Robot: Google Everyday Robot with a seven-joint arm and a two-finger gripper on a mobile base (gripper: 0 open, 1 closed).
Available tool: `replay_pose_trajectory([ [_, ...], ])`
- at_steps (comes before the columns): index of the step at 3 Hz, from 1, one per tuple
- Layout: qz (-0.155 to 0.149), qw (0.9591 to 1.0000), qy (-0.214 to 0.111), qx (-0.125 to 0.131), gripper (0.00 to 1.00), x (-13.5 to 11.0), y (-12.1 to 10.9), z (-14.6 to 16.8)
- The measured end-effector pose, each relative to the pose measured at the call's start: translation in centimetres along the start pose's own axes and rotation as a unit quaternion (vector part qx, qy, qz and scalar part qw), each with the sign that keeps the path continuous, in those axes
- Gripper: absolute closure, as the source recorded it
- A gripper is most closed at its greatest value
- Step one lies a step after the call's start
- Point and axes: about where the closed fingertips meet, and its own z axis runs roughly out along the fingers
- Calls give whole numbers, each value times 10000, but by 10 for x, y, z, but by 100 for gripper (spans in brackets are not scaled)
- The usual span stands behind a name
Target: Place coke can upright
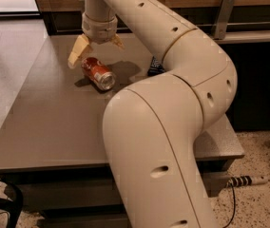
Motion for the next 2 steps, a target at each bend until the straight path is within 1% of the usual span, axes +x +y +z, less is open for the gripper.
replay_pose_trajectory([
  [1, 58, 10000, 41, 34, 0, 19, 1, -13],
  [2, -51, 10000, 80, 14, 0, 27, 8, -20],
])
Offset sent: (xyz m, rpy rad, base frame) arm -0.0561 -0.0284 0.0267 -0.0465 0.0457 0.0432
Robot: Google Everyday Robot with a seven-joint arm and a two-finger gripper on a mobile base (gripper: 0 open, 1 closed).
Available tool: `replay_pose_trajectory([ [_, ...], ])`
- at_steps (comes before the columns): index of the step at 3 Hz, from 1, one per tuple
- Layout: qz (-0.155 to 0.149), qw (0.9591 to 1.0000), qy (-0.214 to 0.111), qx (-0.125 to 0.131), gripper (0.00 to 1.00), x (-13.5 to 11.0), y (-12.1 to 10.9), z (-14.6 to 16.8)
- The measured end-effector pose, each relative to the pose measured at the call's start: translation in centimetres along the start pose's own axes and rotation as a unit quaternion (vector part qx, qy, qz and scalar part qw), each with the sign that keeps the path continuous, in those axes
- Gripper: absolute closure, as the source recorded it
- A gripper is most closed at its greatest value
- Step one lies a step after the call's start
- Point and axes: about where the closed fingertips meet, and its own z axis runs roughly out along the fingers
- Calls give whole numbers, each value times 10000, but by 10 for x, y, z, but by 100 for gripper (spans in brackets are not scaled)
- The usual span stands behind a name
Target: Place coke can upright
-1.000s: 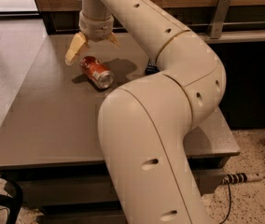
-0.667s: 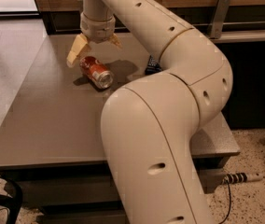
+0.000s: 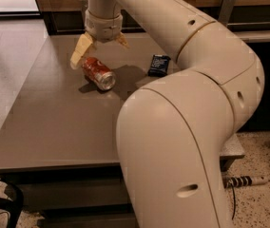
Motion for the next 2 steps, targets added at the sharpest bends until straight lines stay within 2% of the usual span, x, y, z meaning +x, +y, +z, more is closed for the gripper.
replay_pose_trajectory([
  [2, -413, 9989, 197, -50, 0, -6, 16, 4],
])
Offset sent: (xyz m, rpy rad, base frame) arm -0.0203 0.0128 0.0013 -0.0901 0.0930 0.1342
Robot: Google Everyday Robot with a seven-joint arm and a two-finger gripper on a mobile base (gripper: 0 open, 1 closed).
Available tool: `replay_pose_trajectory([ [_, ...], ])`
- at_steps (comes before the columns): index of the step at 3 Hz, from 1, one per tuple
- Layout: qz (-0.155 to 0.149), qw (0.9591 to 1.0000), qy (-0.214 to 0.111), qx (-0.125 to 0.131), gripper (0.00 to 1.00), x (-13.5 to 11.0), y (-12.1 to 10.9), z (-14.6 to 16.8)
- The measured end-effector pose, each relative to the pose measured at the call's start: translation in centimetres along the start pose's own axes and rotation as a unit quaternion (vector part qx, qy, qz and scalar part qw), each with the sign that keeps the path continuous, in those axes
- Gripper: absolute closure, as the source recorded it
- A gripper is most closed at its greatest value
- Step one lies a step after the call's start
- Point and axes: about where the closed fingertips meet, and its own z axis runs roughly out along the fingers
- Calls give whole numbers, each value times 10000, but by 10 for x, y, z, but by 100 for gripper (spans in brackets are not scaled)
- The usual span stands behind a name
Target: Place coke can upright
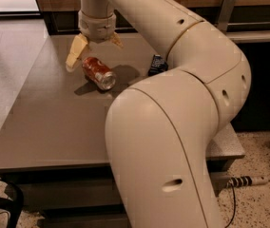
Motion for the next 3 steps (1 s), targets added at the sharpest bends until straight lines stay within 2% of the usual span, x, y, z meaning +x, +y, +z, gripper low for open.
replay_pose_trajectory([
  [3, 103, 9998, 153, -47, 0, 8, 4, 19],
])
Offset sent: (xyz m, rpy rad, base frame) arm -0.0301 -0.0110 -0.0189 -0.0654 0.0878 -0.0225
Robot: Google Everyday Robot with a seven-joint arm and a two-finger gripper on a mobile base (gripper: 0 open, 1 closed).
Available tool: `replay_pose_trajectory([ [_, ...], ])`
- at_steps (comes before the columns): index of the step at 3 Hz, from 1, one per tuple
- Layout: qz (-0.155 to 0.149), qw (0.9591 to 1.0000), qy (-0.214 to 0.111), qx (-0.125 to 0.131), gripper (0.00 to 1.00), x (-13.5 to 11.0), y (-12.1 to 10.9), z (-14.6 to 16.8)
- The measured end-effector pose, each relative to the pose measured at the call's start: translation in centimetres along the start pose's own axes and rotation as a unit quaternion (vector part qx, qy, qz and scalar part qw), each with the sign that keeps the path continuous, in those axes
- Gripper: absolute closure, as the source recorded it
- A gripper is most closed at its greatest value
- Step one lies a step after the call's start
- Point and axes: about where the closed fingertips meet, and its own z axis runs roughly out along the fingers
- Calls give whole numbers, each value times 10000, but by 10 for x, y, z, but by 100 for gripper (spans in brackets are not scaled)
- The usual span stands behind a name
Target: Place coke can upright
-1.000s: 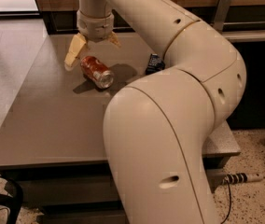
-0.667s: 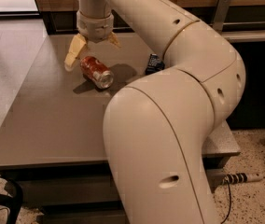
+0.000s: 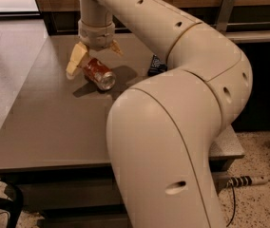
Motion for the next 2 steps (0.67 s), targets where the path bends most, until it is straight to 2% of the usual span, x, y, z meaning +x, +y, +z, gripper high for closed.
replay_pose_trajectory([
  [2, -40, 9999, 132, -72, 0, 1, -4, 18],
])
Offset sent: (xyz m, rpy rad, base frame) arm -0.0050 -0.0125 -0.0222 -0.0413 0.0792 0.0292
